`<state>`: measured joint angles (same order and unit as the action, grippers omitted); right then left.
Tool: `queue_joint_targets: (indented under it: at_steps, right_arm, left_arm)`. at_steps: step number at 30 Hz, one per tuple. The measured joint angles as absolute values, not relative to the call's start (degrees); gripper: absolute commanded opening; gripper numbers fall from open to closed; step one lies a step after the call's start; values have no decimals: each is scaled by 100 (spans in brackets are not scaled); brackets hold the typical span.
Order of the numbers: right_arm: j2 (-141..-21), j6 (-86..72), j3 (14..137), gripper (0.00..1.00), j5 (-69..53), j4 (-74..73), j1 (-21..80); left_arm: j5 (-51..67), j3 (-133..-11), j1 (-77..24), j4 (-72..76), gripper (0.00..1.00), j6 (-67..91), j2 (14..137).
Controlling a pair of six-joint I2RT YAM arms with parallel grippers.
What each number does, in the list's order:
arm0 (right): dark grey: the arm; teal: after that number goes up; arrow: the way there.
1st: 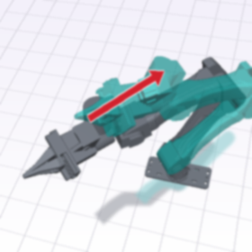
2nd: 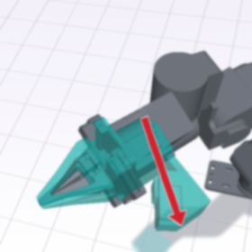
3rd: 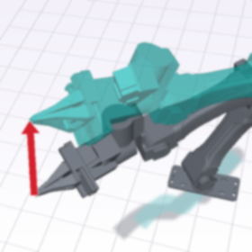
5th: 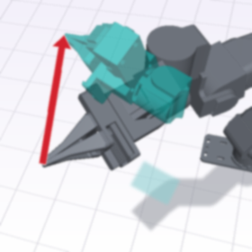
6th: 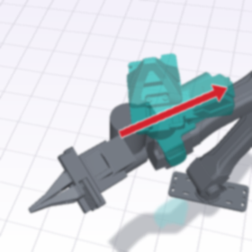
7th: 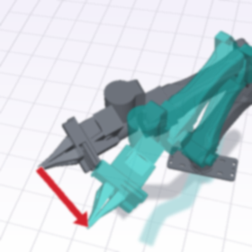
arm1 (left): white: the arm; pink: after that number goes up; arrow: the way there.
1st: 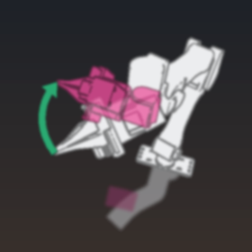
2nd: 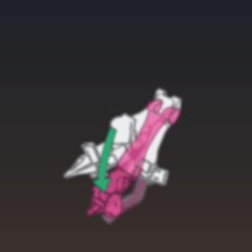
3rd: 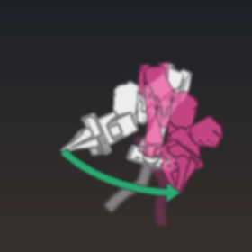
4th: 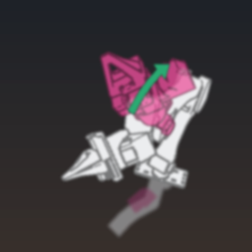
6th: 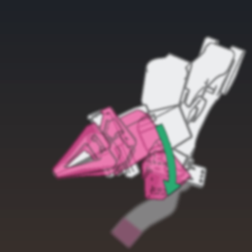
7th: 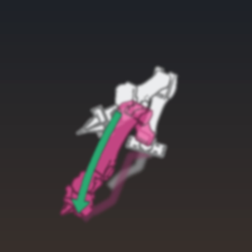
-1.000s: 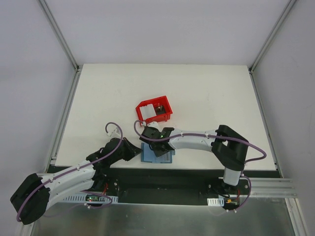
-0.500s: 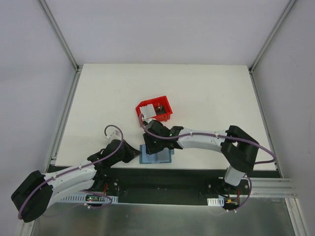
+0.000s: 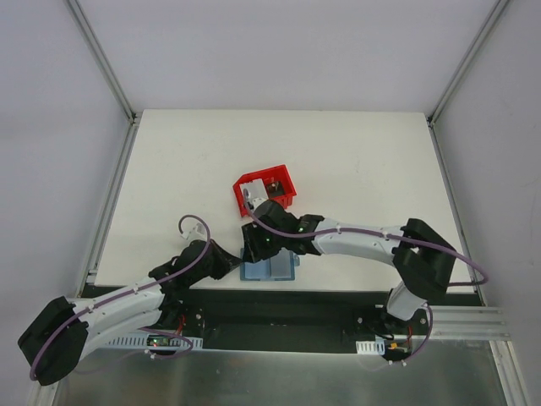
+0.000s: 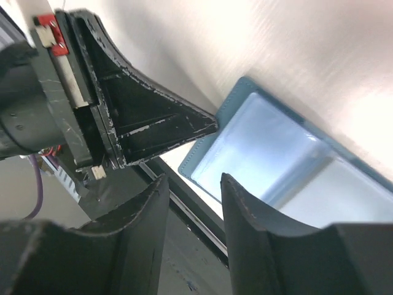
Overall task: Put the credit cards into the card holder
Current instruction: Pick up the credit card from the storage box.
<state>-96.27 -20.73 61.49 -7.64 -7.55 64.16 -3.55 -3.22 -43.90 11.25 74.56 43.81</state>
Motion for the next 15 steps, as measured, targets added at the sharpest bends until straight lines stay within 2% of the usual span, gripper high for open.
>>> queue_joint_targets:
  at_steps: [3, 7, 15]
  right_arm:
    - [-9174, -1981, 6062, 48, -613, -849, 6239]
    - [-8672, -1774, 6080, 50, -368, -1028, 5881]
    - [-8611, -1409, 6239, 52, -283, -1444, 5205]
  left_arm:
    - [-357, -316, -4390, 1127, 0, 7452, 4298]
    - [-360, -314, -4390, 1125, 0, 7441, 4228]
    - [-353, -318, -4390, 1118, 0, 7203, 4233]
